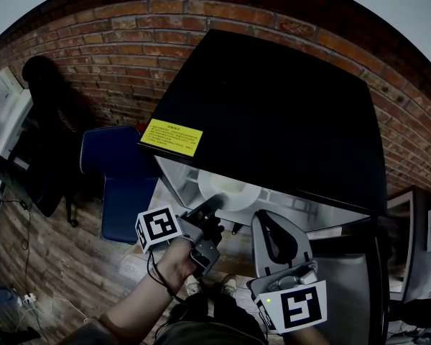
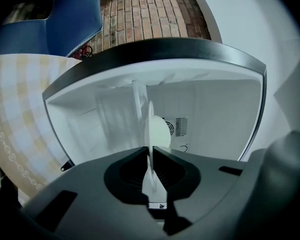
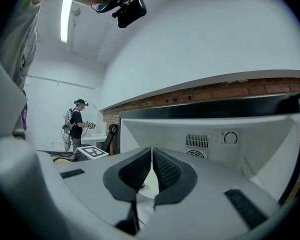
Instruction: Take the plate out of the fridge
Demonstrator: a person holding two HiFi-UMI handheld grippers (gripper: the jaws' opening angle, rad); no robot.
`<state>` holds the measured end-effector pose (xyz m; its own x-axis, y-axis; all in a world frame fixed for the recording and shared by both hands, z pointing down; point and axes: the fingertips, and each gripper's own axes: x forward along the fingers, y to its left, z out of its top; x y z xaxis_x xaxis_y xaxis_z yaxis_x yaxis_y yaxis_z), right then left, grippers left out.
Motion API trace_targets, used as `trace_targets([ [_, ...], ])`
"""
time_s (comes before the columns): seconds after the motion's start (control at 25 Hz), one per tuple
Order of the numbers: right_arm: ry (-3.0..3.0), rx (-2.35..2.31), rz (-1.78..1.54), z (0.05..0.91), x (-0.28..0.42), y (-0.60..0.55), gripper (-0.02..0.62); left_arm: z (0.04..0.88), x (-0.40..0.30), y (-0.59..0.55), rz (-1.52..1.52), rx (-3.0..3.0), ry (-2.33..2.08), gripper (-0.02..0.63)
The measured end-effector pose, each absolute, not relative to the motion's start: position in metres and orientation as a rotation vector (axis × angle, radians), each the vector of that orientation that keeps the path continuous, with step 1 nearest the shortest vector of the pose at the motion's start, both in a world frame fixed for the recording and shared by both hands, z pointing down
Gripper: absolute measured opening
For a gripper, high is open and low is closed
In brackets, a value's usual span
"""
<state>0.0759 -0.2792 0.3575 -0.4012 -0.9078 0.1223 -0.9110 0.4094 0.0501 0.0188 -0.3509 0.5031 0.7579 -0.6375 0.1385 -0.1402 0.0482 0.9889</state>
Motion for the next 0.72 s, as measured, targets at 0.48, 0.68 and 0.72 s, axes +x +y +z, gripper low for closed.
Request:
trace_targets([
  [0.48,-2.551,1.632,-0.016,0.341,0.077,-0.264,0.032,0.497,0.008,-0.330,-0.461,1.473,-0.680,0.026],
  [0.68,-2.572,1.622,-0.053,0.329,0.071,-0.253,0.032,0.486,0.000,-0.316,-0.479,1.482,-0.674,0.026],
  [0.72,-2.579,1.618,-0.062,0.326,0.069,-0.251,0.032,0.483,-0.002,-0.312,-0.484,1.480,-0.674,0.026],
])
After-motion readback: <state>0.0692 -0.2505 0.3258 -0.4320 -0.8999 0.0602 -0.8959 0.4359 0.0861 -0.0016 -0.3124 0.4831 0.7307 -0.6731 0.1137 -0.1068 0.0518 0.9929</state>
